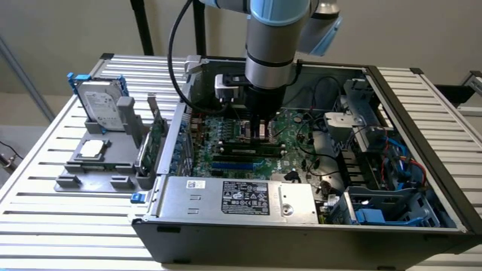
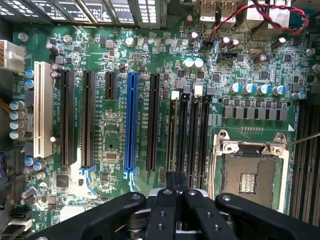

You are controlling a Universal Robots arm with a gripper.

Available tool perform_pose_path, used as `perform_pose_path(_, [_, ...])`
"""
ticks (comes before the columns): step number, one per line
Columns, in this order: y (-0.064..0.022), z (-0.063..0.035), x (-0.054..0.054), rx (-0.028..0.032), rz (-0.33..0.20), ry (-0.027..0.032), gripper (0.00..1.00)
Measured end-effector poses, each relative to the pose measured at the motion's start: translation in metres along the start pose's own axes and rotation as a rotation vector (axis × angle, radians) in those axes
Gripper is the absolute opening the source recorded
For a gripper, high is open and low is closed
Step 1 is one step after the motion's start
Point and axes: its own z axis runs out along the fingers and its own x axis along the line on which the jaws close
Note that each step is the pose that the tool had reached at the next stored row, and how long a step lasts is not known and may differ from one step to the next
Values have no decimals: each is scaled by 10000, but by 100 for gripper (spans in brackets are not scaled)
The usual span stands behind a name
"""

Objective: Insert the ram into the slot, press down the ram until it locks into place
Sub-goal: 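Press down the ram until it locks into place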

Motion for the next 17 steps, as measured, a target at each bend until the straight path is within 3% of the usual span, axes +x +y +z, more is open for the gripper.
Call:
perform_pose_path(1, [-1, -31, -5, 5, 1, -32, 11])
perform_pose_path(6, [1, -229, 4, -43, 1, -19, 11])
perform_pose_path(17, [1, -235, 7, -56, 0, -23, 11])
